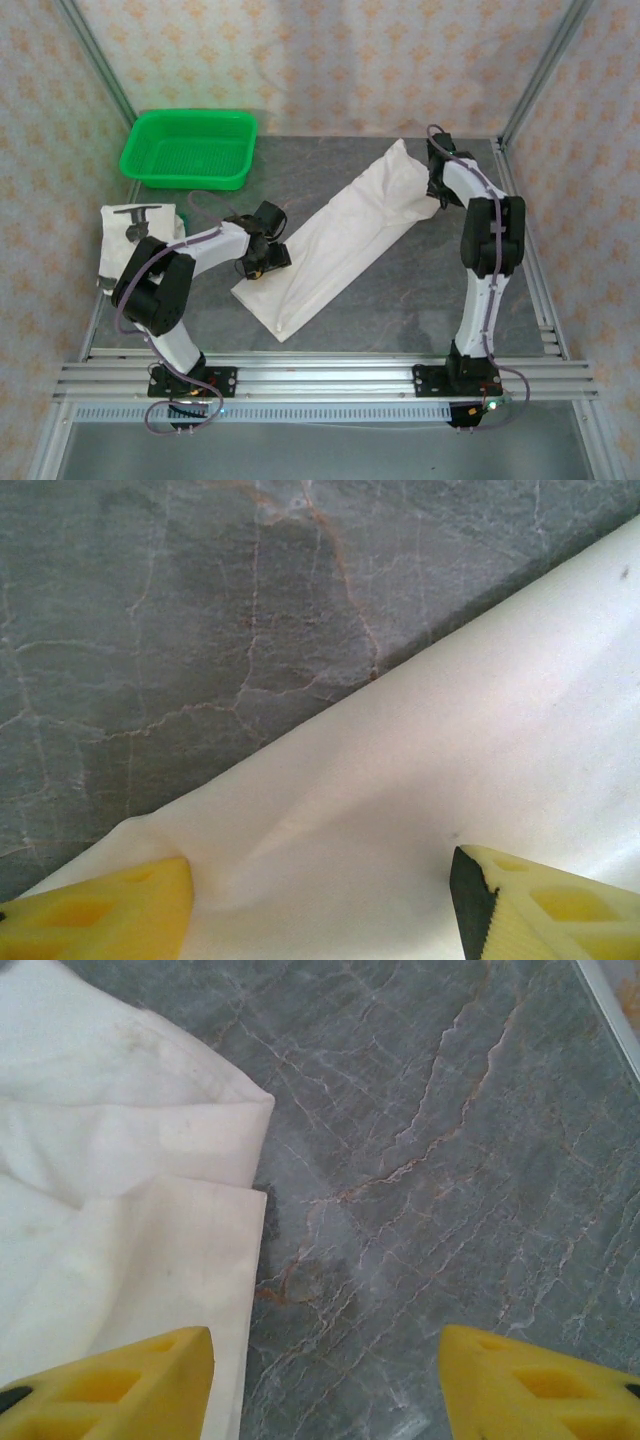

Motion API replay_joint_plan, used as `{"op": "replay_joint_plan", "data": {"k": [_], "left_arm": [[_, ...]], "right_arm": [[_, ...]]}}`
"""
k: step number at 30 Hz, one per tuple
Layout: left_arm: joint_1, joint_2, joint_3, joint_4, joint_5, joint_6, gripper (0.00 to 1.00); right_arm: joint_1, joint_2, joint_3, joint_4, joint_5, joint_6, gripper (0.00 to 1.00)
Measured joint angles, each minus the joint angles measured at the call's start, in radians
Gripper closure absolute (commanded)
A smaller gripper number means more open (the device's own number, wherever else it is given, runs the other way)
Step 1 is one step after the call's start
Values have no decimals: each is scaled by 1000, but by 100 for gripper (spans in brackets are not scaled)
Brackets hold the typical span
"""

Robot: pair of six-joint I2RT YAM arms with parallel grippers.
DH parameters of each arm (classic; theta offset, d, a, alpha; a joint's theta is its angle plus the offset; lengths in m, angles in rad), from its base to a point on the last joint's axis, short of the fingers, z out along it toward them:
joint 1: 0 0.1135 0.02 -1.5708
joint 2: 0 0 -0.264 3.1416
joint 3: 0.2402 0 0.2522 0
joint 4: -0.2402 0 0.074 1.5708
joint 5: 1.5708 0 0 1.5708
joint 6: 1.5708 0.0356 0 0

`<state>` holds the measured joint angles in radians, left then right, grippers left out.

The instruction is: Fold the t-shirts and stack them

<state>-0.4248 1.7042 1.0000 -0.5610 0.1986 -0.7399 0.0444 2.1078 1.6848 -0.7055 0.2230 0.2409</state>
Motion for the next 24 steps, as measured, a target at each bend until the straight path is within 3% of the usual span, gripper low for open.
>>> {"op": "replay_joint_plan", "data": {"k": [2,6,14,17,19,24], "left_arm": [[0,0,0,0,0,0,30],[0,0,0,0,0,0,30],[0,0,0,0,0,0,30],[0,0,0,0,0,0,30],[0,0,0,0,0,0,30],[0,0,0,0,0,0,30]], "right_arm": [[0,-48,-45,35,-40,2,38],[0,-94,-98,88,-163,50,49],[0,-95,-211,156,-390,219,50],[0,-95,-249,163,-434,259,58],[0,-95,-259,165,-453,273,74],[0,-95,-259,185,-478,305,97]]}}
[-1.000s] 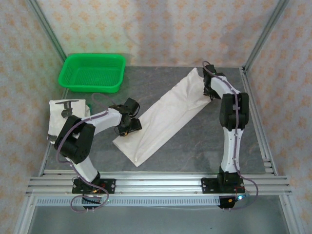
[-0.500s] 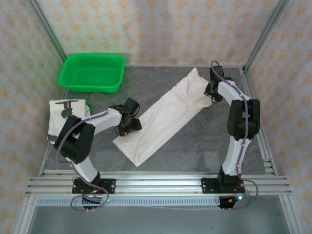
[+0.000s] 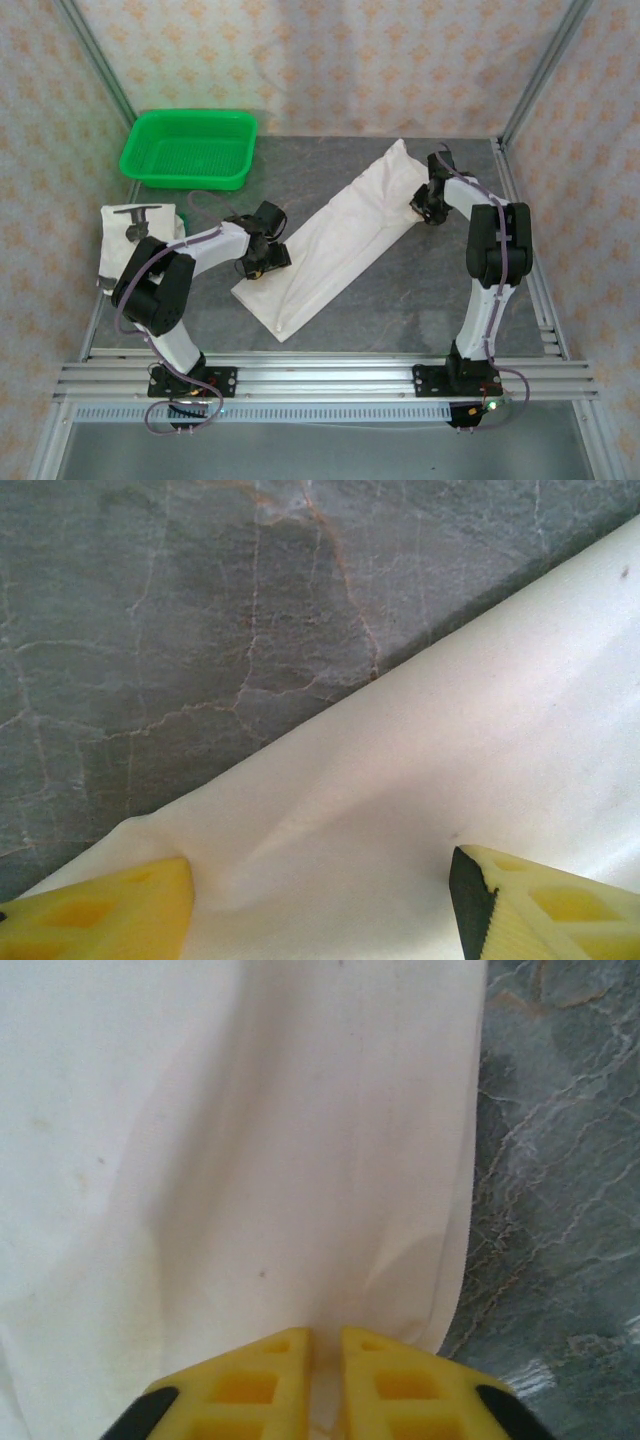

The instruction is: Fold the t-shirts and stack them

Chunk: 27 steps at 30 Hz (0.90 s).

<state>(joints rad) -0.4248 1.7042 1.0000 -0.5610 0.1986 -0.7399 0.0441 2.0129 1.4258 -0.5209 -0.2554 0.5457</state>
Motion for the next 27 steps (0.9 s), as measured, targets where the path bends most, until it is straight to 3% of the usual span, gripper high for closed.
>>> {"op": "replay_joint_plan", "data": {"k": [15,16,17,19,23,27], "left_arm": [[0,0,0,0,0,0,31],[0,0,0,0,0,0,31],[0,0,0,0,0,0,31],[0,0,0,0,0,0,31],[0,0,0,0,0,0,31],[0,0,0,0,0,0,31]], "right_arm": [[13,-39,6,84,-93,-45,100],[15,-39,11,95,-104,-49,96],[17,-39,15,104,-109,-50,77],[19,-40,18,112,-98,-47,56],[11,-62,-9,131,-45,-50,42],[-3,-121,-88,148,-21,-48,42]]}}
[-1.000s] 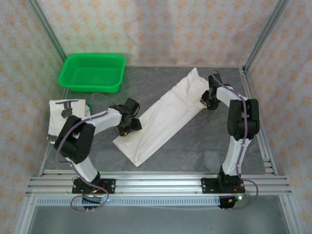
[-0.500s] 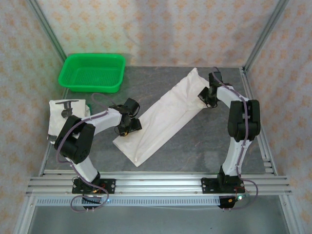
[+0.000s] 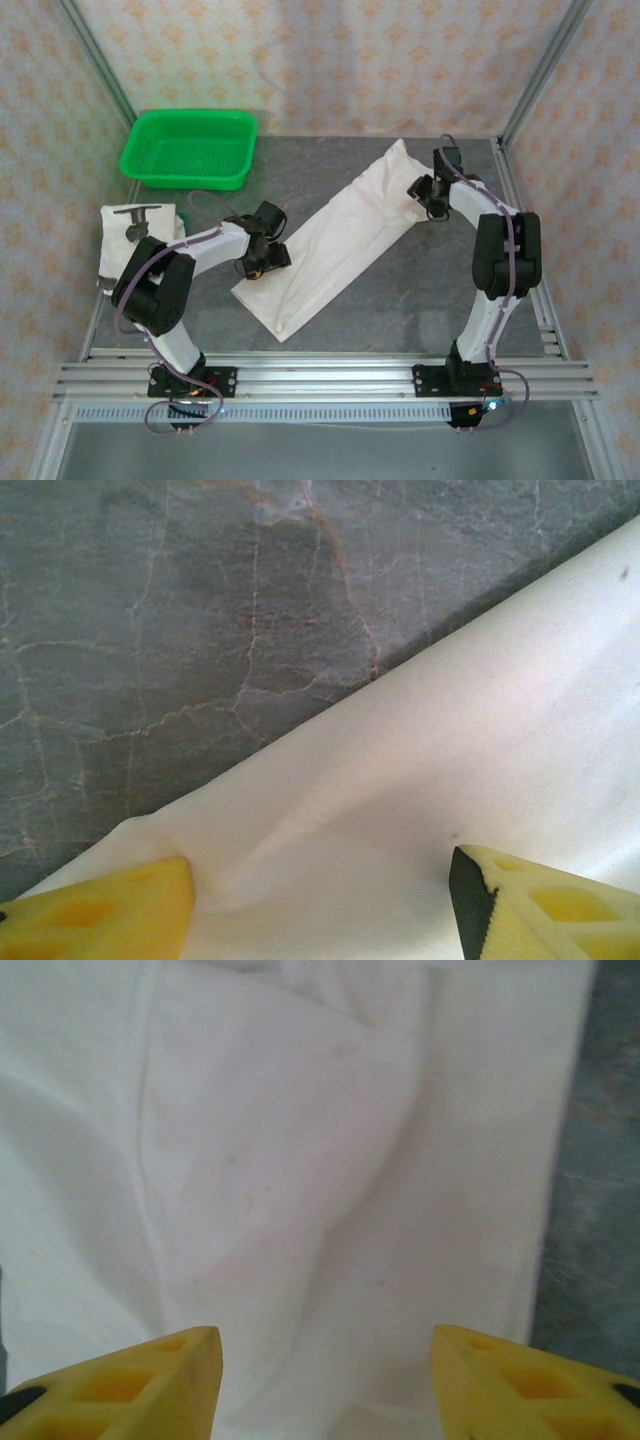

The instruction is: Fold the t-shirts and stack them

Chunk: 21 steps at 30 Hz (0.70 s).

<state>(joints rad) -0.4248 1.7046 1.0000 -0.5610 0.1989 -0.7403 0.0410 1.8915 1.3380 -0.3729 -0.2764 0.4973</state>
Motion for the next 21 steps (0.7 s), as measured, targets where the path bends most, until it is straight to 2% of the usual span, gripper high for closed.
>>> {"op": "replay_joint_plan", "data": {"k": [5,10,16,21], "left_arm": [[0,-16,-32,32,5,-13,31],[0,-39,-61,61,8,-20,31],[-1,-42,-63,61,11,-22,31],[-14,-63,-92,68,22,-32,31]], "right_arm": [[3,-10,-56,15,3,29,58],[57,81,-27,29,-2,63,70],[151,228,158,43,-4,86,72],[174,367,359,38,-34,94,70]]}}
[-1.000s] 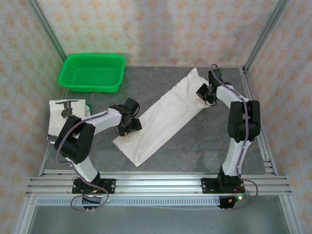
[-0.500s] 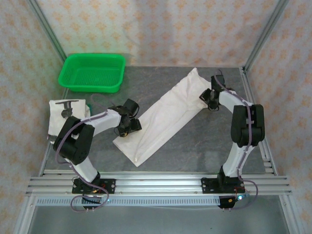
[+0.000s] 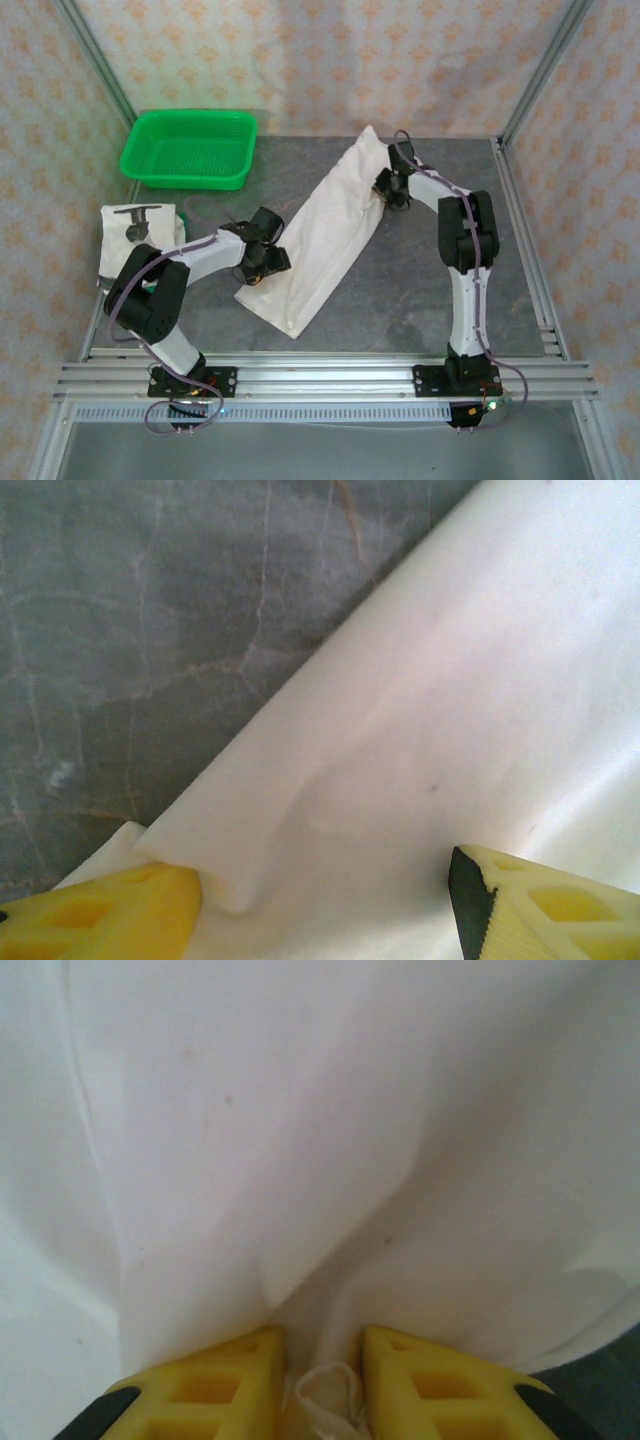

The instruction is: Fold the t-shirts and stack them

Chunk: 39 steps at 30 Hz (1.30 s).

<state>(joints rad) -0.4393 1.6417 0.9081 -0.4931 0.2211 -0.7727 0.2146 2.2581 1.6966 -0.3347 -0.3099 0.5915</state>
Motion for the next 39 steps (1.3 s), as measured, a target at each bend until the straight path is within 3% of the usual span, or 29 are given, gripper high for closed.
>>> {"op": "replay_joint_plan", "data": {"k": [10,15,20,31,34,39], "left_arm": [[-119,-67,-59,8,60,-58,30],[-130,-107,-56,-41,53,-61,29],[-130,-228,-19,-111,-1,-38,23],[-32,-289,-59,-136,-29,60,19],[-32,-294,-103,-135,-11,72,23],[-37,-331,-211,-119,44,67,30]], "right_arm": [[21,416,718,-153,-77,7,57],[27,429,764,-207,-76,-14,45],[27,226,471,-183,-29,-64,28],[40,-484,-365,116,-27,-107,29],[107,-594,-541,158,-32,-82,31],[322,-658,-754,199,-32,13,40]]}}
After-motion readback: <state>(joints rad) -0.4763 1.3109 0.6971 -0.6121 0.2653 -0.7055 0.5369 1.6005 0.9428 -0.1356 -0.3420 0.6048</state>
